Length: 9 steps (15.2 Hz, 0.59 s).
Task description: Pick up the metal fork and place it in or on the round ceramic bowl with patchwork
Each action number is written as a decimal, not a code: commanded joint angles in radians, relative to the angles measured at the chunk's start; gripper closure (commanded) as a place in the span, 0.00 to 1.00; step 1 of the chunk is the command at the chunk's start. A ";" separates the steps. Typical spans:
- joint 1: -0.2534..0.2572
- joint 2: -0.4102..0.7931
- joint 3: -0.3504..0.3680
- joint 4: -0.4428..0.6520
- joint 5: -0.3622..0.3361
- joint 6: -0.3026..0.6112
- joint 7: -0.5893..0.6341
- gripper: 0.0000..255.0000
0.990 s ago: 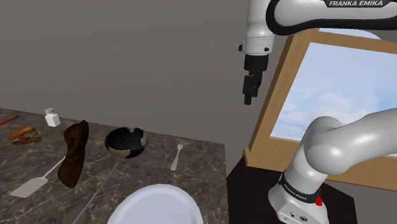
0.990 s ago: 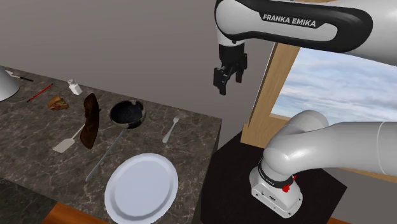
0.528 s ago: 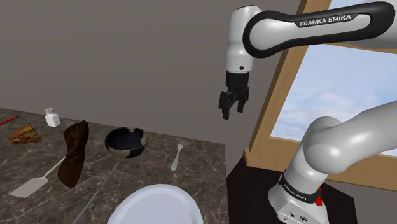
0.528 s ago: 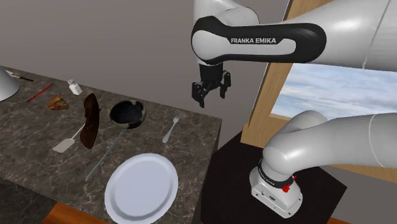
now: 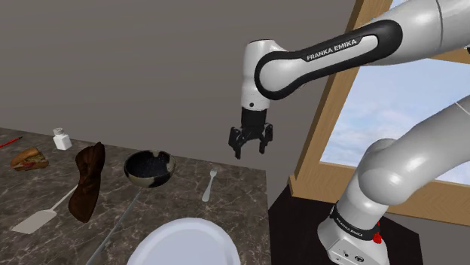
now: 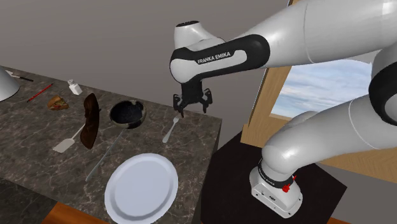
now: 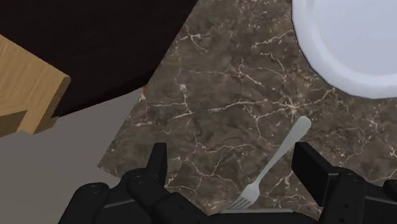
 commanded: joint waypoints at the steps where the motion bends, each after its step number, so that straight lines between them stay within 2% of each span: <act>1: -0.017 0.079 0.032 0.010 0.011 0.081 0.081 0.00; 5: -0.048 0.244 0.087 0.052 0.005 0.223 0.244 0.00; 9: -0.074 0.419 0.119 0.115 -0.044 0.352 0.420 0.00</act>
